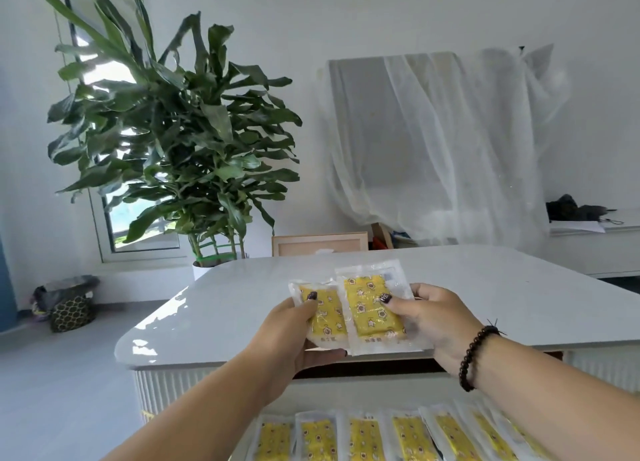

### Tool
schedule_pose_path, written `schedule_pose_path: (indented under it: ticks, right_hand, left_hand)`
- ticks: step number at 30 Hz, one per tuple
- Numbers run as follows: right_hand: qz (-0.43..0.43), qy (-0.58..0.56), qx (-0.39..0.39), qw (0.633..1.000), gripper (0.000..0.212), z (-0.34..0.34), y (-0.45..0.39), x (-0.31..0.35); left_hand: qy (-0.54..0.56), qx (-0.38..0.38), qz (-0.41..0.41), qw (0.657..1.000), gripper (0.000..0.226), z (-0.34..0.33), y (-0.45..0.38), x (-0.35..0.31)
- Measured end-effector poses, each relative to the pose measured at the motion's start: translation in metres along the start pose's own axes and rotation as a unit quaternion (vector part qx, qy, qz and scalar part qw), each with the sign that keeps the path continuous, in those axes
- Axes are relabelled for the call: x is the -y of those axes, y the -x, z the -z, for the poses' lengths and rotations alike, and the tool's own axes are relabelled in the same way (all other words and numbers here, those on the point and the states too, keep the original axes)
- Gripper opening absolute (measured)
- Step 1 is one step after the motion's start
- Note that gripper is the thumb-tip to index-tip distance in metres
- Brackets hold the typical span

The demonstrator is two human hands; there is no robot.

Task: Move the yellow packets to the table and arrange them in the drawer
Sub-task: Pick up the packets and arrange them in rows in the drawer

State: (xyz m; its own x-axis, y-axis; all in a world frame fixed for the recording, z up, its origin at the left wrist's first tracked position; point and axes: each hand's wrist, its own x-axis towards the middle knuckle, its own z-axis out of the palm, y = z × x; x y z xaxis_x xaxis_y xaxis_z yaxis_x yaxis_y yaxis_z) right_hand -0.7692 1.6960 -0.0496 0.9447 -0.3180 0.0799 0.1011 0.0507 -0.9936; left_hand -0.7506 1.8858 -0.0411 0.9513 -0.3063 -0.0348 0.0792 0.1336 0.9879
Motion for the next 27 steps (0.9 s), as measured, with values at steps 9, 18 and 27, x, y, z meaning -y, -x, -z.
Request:
schedule_pose_path:
  ticks: [9,18,27]
  right_hand:
    - [-0.074,0.008,0.038,0.996,0.023,-0.026,0.0,-0.019]
    - [-0.019,0.088,-0.053,0.995,0.025,-0.043,0.001,-0.023]
    - [0.022,0.132,-0.051,0.99,0.036,-0.067,-0.02,-0.036]
  left_hand:
    - [-0.04,0.066,-0.007,0.997,0.022,0.007,-0.003,0.019]
    - [-0.085,0.067,-0.033,0.994,0.03,0.021,-0.002,0.019]
    - [-0.116,-0.018,-0.022,0.993,0.029,0.032,-0.015,0.024]
